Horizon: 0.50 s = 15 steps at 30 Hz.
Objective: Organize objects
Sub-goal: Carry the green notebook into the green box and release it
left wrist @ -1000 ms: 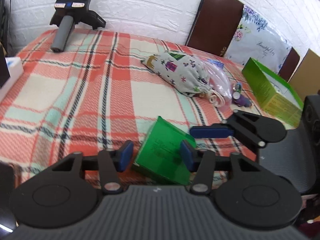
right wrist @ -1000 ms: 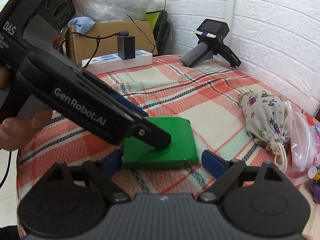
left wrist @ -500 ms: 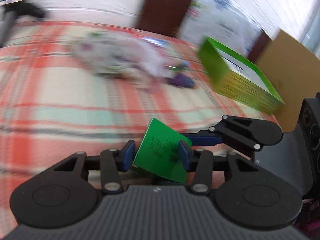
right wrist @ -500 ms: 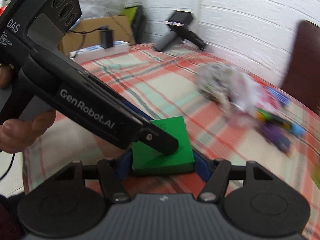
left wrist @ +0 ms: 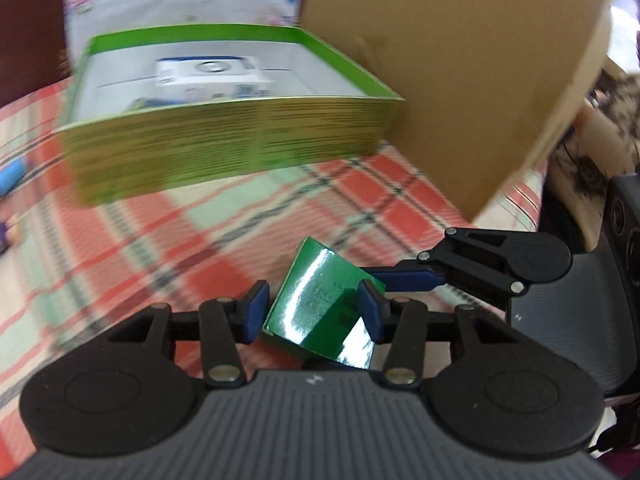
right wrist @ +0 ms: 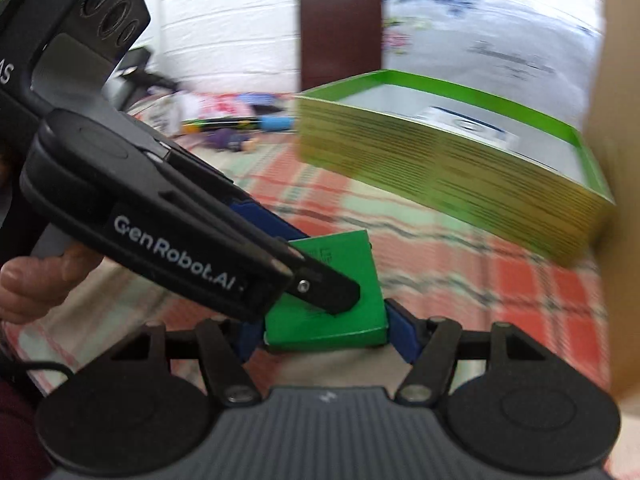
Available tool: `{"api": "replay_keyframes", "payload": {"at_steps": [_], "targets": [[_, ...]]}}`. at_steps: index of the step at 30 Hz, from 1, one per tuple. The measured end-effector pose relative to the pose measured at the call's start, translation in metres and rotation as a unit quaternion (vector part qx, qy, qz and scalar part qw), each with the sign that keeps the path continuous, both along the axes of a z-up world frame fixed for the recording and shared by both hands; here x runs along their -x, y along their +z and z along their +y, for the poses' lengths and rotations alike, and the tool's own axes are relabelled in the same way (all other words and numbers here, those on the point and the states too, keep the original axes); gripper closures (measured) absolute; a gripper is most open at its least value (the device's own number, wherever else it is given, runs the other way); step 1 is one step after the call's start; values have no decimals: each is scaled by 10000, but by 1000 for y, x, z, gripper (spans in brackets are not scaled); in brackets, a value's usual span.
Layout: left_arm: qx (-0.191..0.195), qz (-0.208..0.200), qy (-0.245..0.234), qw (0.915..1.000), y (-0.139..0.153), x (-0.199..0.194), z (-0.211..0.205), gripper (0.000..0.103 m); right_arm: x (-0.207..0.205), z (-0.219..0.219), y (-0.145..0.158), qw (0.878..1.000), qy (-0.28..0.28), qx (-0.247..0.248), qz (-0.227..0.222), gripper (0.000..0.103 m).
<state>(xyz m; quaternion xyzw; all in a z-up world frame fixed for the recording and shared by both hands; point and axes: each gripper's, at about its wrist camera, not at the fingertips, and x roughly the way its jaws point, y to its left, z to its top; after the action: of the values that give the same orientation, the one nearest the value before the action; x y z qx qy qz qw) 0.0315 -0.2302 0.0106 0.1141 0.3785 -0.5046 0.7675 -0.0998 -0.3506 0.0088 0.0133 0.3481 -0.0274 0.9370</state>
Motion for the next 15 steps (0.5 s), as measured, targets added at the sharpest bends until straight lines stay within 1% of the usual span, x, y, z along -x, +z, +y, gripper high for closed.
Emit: {"api": "replay_keyframes", "payload": {"at_steps": [3, 7, 11, 15], "targets": [[-79, -55, -63, 9999, 3, 3, -15, 52, 10, -11, -2, 9998, -162, -13, -130, 40], [-98, -117, -31, 9999, 17, -1, -19, 52, 7, -13, 1, 9992, -185, 93, -338, 40], [106, -490, 21, 9987, 48, -13, -26, 52, -6, -17, 19, 9962, -201, 330, -784, 40], [250, -856, 154, 9959, 81, -37, -45, 52, -36, -28, 42, 9901, -324, 598, -1226, 40]]}}
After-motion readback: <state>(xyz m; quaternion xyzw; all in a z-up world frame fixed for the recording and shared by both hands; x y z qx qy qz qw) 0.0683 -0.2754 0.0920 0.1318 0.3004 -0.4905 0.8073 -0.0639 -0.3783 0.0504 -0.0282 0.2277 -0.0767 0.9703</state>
